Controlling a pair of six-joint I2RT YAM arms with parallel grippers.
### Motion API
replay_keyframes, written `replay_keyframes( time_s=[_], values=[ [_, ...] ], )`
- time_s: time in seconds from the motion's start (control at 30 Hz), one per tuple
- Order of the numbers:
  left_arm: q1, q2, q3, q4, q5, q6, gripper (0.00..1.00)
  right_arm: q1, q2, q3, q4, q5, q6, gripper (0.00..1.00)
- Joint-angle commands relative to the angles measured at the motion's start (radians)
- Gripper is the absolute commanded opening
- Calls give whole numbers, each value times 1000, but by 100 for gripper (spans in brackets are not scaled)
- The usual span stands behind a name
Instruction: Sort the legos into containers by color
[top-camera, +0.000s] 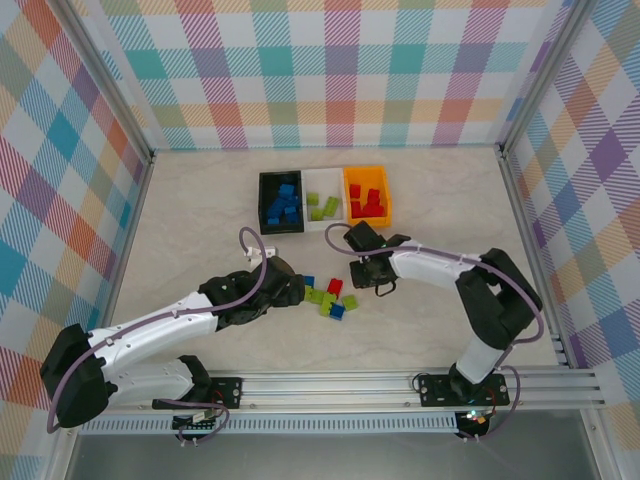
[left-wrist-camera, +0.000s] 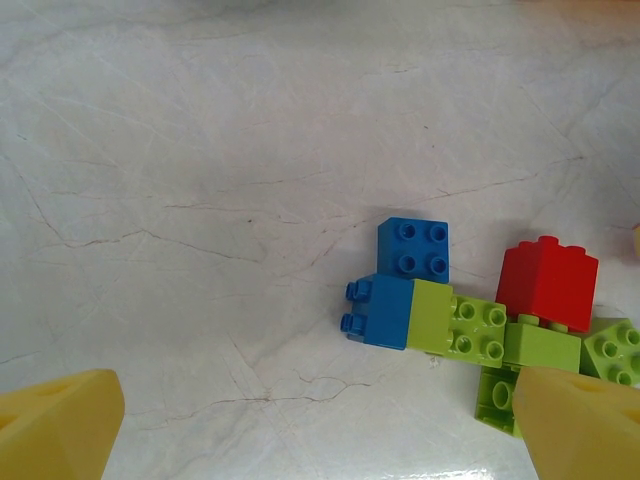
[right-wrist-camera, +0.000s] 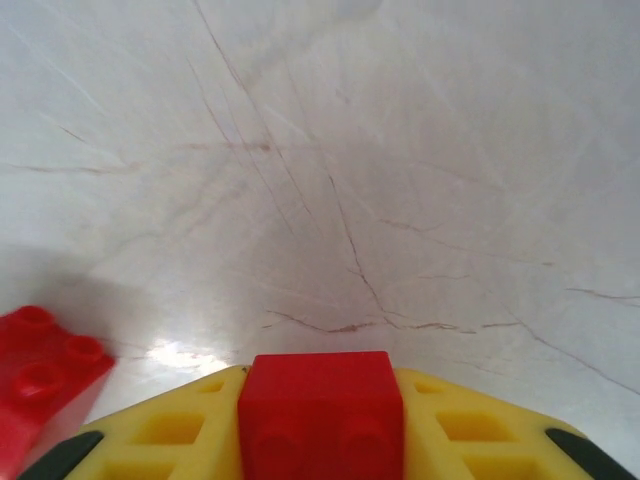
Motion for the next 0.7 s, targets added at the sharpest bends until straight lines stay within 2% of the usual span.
replay_keyframes(
  time_s=[0.0, 0.13, 0.47, 0.63, 0.67],
  values=[
    [13, -5, -7, -16, -12, 15, 100, -50, -82, 92, -6, 8, -46, 35],
    [15, 1, -6, -10, -7, 13, 100, -121, -4, 262, -21, -6, -67, 35],
    [15, 22, 9, -15, 26, 21, 100, -227, 375, 699, -70, -7, -35, 36],
    [15, 67, 41, 12, 53, 52, 100, -256, 489, 832, -112, -21, 2, 41],
    [14, 85, 53, 13, 58, 61, 100, -262, 494, 842, -112, -31, 8, 47]
  ],
)
